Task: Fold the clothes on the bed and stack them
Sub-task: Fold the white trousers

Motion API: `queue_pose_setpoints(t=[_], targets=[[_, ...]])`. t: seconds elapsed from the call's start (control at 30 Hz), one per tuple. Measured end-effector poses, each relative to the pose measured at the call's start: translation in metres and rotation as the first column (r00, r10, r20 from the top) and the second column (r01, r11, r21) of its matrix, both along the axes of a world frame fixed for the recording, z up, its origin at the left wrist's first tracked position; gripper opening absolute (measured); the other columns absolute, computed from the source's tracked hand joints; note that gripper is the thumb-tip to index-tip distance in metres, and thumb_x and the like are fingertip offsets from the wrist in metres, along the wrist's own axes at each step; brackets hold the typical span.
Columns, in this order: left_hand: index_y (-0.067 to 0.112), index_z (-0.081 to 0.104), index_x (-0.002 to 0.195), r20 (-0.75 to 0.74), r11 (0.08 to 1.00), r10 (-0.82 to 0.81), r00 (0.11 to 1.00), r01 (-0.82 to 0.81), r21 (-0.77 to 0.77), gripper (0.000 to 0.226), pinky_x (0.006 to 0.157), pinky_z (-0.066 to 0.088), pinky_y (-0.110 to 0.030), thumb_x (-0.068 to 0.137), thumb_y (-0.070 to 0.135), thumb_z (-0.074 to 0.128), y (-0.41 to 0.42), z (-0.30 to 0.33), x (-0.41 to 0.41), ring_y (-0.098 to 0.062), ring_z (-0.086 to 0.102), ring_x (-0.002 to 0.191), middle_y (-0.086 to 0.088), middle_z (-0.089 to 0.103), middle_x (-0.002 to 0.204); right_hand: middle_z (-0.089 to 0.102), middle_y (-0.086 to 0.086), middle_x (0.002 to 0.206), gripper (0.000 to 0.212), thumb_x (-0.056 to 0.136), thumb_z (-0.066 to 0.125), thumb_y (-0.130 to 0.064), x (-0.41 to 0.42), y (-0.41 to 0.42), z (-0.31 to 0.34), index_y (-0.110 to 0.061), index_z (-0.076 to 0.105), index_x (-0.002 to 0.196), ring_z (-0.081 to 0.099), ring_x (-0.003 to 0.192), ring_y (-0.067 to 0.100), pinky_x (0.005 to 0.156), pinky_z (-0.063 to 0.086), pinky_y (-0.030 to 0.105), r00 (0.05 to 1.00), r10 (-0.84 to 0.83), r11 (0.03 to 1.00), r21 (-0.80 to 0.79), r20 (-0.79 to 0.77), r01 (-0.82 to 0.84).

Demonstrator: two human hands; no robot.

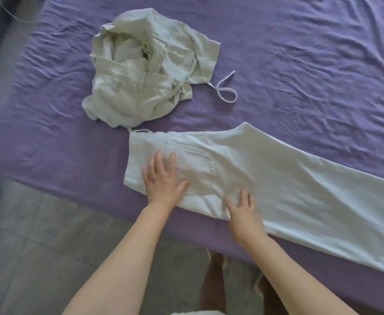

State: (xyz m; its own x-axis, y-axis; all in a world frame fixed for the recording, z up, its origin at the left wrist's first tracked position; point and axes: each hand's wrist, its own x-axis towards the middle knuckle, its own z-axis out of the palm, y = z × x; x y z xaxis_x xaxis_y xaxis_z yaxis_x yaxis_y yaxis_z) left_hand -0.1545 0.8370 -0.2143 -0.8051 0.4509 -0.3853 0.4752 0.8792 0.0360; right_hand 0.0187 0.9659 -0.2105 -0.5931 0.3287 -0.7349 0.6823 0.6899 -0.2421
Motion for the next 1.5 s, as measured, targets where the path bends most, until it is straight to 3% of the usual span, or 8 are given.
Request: queue_pose_setpoints(t=[0.17, 0.43, 0.57, 0.7, 0.9, 1.1, 1.3, 1.5], targets=[[0.023, -0.011, 0.151, 0.153, 0.918, 0.389, 0.908, -0.396, 0.012, 0.123, 0.114, 0.013, -0.056, 0.067, 0.076, 0.061, -0.023, 0.0, -0.056, -0.033, 0.002, 0.147, -0.014, -0.008, 0.159, -0.006, 0.011, 0.159, 0.05, 0.1, 0.037, -0.022, -0.023, 0.006, 0.004, -0.03, 0.024, 0.148, 0.0, 0.145, 0.029, 0.11, 0.027, 0.036, 0.991, 0.01, 1.0, 0.0, -0.134, -0.01], [0.024, -0.017, 0.149, 0.225, 0.875, 0.459, 0.859, -0.481, 0.051, 0.135, 0.105, 0.032, -0.046, 0.059, 0.072, 0.071, -0.026, -0.005, -0.072, -0.036, 0.033, 0.134, -0.017, 0.029, 0.15, -0.022, 0.011, 0.156, 0.076, 0.095, 0.047, -0.04, -0.108, -0.017, -0.015, -0.034, -0.007, 0.149, -0.016, 0.144, 0.035, 0.105, 0.023, 0.064, 0.964, 0.264, 0.957, 0.136, -0.034, -0.257], [0.018, 0.027, 0.147, 0.486, 0.692, 0.563, 0.668, -0.703, 0.164, 0.102, 0.101, 0.043, -0.043, 0.067, 0.052, 0.079, -0.039, 0.01, -0.101, -0.03, 0.051, 0.123, -0.01, 0.052, 0.136, -0.022, 0.004, 0.157, 0.08, 0.092, 0.051, -0.045, -0.102, -0.01, -0.016, -0.039, -0.004, 0.149, -0.018, 0.144, 0.031, 0.108, 0.016, 0.063, 0.985, 0.155, 0.977, 0.157, -0.08, -0.141], [0.018, 0.062, 0.117, 0.788, 0.567, 0.384, 0.481, -0.797, 0.209, 0.047, 0.092, 0.052, -0.045, 0.076, 0.036, 0.078, -0.04, 0.034, -0.11, -0.022, 0.066, 0.101, -0.002, 0.07, 0.11, -0.024, 0.013, 0.155, 0.093, 0.084, 0.047, -0.066, -0.079, -0.025, -0.019, -0.037, -0.014, 0.147, -0.021, 0.143, 0.034, 0.109, 0.01, 0.065, 1.0, 0.006, 0.985, 0.172, 0.002, -0.007], [0.031, 0.047, 0.126, 0.886, 0.485, 0.13, 0.445, -0.808, 0.335, 0.063, 0.09, 0.054, -0.041, 0.07, 0.037, 0.075, -0.014, 0.086, -0.082, -0.013, 0.066, 0.104, 0.007, 0.065, 0.118, -0.013, 0.001, 0.159, 0.077, 0.083, 0.063, -0.052, -0.089, 0.018, 0.004, -0.046, 0.019, 0.146, -0.014, 0.145, 0.026, 0.109, 0.016, 0.06, 0.994, -0.103, 0.971, -0.221, -0.038, 0.092], [0.041, 0.045, 0.133, 0.865, 0.531, -0.158, 0.476, -0.698, 0.48, 0.056, 0.089, 0.05, -0.022, 0.082, 0.041, 0.066, 0.048, 0.134, -0.017, -0.002, 0.058, 0.115, 0.018, 0.061, 0.124, 0.059, -0.014, 0.129, 0.055, 0.073, 0.06, -0.068, -0.053, 0.061, 0.085, -0.048, 0.049, 0.124, 0.061, 0.109, 0.002, 0.081, 0.051, 0.028, 0.55, -0.835, 0.28, -0.861, -0.001, 0.424], [0.031, 0.047, 0.137, 0.89, 0.642, -0.261, 0.373, -0.622, 0.449, 0.042, 0.102, 0.04, -0.018, 0.098, 0.043, 0.035, 0.125, 0.13, 0.086, -0.002, 0.053, 0.121, 0.009, 0.057, 0.132, 0.068, -0.012, 0.108, 0.045, 0.08, 0.074, -0.025, 0.019, 0.09, 0.1, -0.036, 0.053, 0.118, 0.064, 0.103, 0.006, 0.085, 0.05, 0.026, 0.382, -0.868, 0.484, -0.716, -0.318, 0.503], [0.027, 0.04, 0.142, 0.533, 0.814, -0.324, 0.782, -0.057, 0.578, 0.046, 0.095, 0.033, -0.01, 0.099, 0.013, 0.043, 0.143, 0.093, 0.155, -0.005, 0.049, 0.115, 0.006, 0.056, 0.126, 0.069, -0.003, 0.095, 0.041, 0.078, 0.066, 0.007, 0.105, 0.132, 0.067, -0.018, 0.058, 0.109, 0.067, 0.084, 0.005, 0.067, 0.05, 0.015, 0.24, -0.924, 0.375, -0.579, -0.299, 0.724]])
